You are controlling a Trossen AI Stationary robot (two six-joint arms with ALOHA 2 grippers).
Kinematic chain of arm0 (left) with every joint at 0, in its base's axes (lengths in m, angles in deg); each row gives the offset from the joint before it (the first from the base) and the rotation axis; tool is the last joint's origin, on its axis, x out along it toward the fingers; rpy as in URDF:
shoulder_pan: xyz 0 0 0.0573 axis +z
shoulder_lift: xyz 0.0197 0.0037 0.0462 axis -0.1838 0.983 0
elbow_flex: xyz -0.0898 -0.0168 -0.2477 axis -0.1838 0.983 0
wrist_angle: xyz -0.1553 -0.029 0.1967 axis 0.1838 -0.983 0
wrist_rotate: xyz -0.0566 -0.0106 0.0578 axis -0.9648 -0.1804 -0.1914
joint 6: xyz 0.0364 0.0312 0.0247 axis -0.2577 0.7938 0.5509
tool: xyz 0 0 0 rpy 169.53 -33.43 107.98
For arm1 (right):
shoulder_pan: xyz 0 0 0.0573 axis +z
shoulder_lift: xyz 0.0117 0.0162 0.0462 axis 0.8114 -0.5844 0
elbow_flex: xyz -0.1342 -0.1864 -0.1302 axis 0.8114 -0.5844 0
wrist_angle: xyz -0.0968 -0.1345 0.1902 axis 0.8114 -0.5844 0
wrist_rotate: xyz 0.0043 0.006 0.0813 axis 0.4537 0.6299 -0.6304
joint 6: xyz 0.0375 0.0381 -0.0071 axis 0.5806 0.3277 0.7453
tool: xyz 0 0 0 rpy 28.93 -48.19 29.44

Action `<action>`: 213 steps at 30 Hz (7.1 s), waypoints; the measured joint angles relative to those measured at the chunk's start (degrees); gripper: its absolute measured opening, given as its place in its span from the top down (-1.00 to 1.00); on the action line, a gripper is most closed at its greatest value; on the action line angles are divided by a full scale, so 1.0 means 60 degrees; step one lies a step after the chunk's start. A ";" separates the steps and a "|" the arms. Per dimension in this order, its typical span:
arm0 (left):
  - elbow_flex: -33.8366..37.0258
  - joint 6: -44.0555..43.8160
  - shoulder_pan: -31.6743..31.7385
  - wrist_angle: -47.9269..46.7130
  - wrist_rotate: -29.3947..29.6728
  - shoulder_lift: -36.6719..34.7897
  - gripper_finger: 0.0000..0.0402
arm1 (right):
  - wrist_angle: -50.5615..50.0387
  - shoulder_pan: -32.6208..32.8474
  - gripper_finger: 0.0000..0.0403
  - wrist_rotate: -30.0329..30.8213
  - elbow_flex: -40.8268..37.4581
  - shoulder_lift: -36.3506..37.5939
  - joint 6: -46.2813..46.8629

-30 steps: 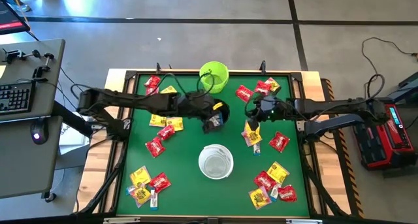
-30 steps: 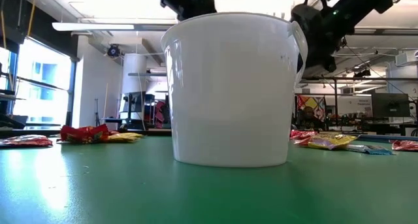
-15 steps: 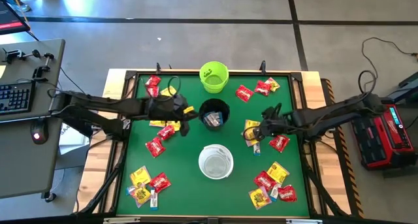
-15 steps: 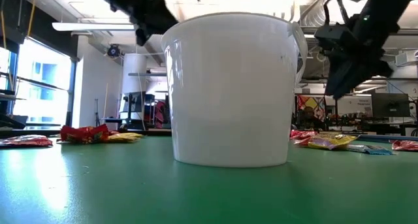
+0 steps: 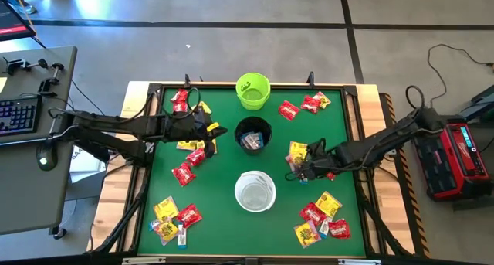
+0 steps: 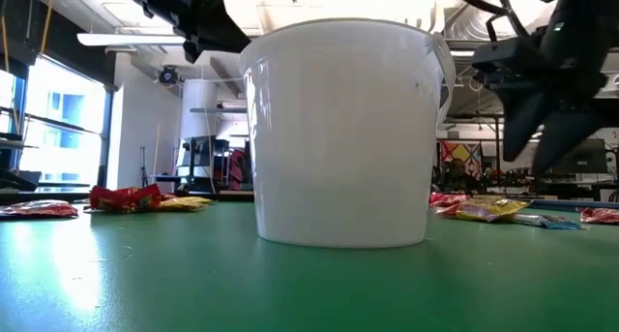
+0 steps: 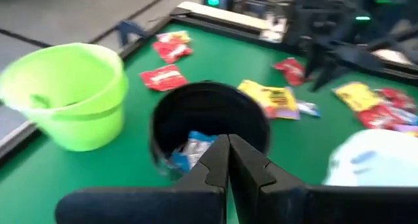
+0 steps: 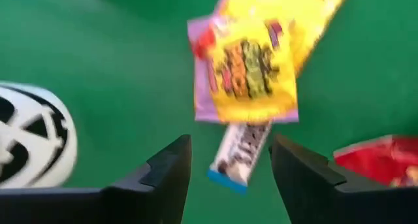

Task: Sort candy by brand, put in halloween buckets
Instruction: Put the white chocolate into the black bucket

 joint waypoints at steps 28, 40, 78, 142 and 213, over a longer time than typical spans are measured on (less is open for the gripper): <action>0.0002 -0.0259 0.0495 -0.0933 0.0645 0.0195 1.00 | 0.1286 0.0990 -0.01 -0.0385 0.0042 -0.2538 0.2832; 0.0002 -0.0251 0.0495 -0.1004 0.0740 0.0195 1.00 | 0.1043 0.0971 0.57 -0.0896 0.0023 -0.2545 0.1598; -0.0002 -0.0386 -0.0055 -0.1763 0.0340 0.0195 1.00 | -0.2871 0.0258 1.00 -0.1125 0.5049 -0.2115 -0.3189; -0.1255 -0.2336 -0.2744 -0.7176 -0.2145 -0.1623 1.00 | 0.2842 -0.4185 0.98 -0.1398 0.6751 -0.4292 -0.9725; -0.1241 -1.2185 -1.1537 -0.6454 -0.3372 0.4464 -0.08 | 0.1193 -0.3207 1.00 0.0847 0.6740 -0.2716 -1.0487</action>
